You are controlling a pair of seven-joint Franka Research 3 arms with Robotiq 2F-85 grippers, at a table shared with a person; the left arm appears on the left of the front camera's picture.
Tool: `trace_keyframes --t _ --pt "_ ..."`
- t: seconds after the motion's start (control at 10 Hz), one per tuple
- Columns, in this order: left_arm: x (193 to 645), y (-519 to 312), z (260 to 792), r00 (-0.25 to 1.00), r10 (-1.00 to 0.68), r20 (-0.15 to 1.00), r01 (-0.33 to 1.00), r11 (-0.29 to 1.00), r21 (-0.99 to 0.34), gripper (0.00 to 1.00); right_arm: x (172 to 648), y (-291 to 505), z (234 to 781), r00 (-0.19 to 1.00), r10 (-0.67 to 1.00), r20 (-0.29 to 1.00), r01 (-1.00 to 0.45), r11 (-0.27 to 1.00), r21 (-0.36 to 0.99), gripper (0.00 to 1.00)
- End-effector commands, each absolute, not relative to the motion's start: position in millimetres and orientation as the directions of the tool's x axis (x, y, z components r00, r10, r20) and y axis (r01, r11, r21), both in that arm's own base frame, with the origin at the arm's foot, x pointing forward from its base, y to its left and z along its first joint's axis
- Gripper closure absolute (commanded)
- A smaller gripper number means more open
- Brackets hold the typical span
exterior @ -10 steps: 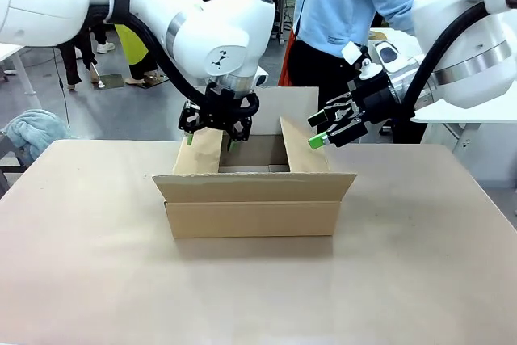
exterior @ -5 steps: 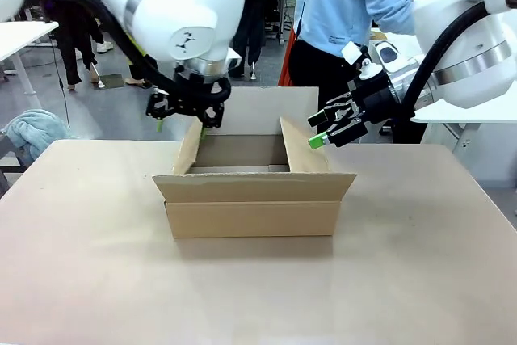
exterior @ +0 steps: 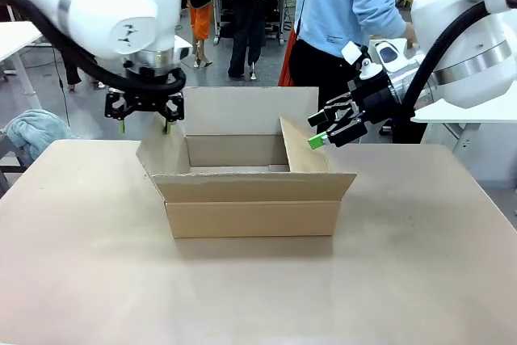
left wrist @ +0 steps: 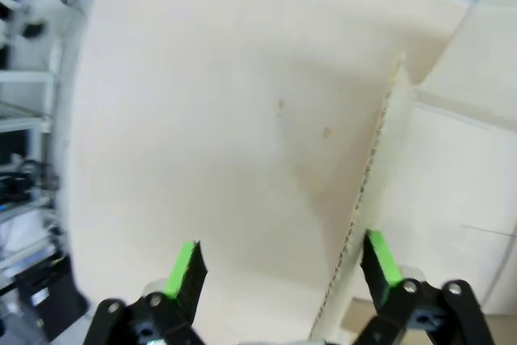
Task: Pack the gift set into the box.
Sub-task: Place both hands on the side flaps of the Package Box and spread them outward.
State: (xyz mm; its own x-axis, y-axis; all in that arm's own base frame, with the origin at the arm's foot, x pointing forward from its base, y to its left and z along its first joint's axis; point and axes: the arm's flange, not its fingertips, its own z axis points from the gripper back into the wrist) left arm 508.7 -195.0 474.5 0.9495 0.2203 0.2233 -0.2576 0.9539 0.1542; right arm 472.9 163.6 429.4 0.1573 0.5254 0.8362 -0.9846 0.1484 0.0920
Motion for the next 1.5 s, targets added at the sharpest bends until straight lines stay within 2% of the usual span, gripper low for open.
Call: trace_keyframes --t 0.0,0.1,0.2,0.3,0.4,0.5,0.6,0.7,0.9,1.1,1.2,1.3,1.4 --pt "501.6 -154.0 459.3 0.972 0.19 0.137 -0.191 0.981 -0.003 0.0 472.1 164.7 432.1 0.158 0.521 0.839 -0.984 0.155 0.088 0.0" --pt "507.3 -132.2 445.4 0.984 0.162 0.071 -0.154 0.982 -0.106 0.0 472.1 164.7 432.1 0.158 0.521 0.839 -0.984 0.155 0.088 0.0" --pt "511.7 -108.9 431.0 0.991 0.12 0.061 -0.104 0.972 -0.213 0.0 472.1 164.7 432.1 0.158 0.521 0.839 -0.984 0.155 0.088 0.0" --pt "514.2 -79.4 413.9 0.998 0.041 0.048 -0.02 0.924 -0.381 0.0 472.1 164.7 432.1 0.158 0.521 0.839 -0.984 0.155 0.088 0.0" --pt "514.7 -61.4 404.1 0.999 -0.012 0.038 0.029 0.87 -0.493 0.0 472.1 164.7 432.1 0.158 0.521 0.839 -0.984 0.155 0.088 0.0" --pt "515.9 -46.9 393.7 0.997 -0.076 0.025 0.074 0.761 -0.645 0.0 472.1 164.7 432.1 0.158 0.521 0.839 -0.984 0.155 0.088 0.0" --pt "519.5 -94.7 415.6 0.987 0.119 0.105 -0.077 0.937 -0.34 0.0 472.1 164.7 432.1 0.158 0.521 0.839 -0.984 0.155 0.088 0.0" --pt "519.5 -94.7 415.6 0.987 0.119 0.105 -0.077 0.937 -0.34 0.0 472.9 163.7 429.5 0.157 0.525 0.836 -0.985 0.148 0.092 0.0" --pt "519.5 -94.7 415.6 0.987 0.119 0.105 -0.077 0.937 -0.34 0.0 475.1 208.9 469.2 0.314 0.7 0.642 -0.948 0.193 0.253 0.0" --pt "519.5 -94.7 415.6 0.987 0.119 0.105 -0.077 0.937 -0.34 0.0 464.2 246.1 520.1 0.561 0.759 0.329 -0.81 0.422 0.408 0.0" --pt "519.5 -94.7 415.6 0.987 0.119 0.105 -0.077 0.937 -0.34 0.0 455.0 261.6 540.7 0.709 0.698 0.099 -0.674 0.631 0.385 0.0" --pt "519.5 -94.7 415.6 0.987 0.119 0.105 -0.077 0.937 -0.34 0.0 447.3 274.0 545.2 0.824 0.558 -0.092 -0.5 0.796 0.342 0.0" --pt "519.5 -94.7 415.6 0.987 0.119 0.105 -0.077 0.937 -0.34 0.0 446.1 282.9 547.4 0.89 0.454 -0.042 -0.435 0.872 0.223 0.0"
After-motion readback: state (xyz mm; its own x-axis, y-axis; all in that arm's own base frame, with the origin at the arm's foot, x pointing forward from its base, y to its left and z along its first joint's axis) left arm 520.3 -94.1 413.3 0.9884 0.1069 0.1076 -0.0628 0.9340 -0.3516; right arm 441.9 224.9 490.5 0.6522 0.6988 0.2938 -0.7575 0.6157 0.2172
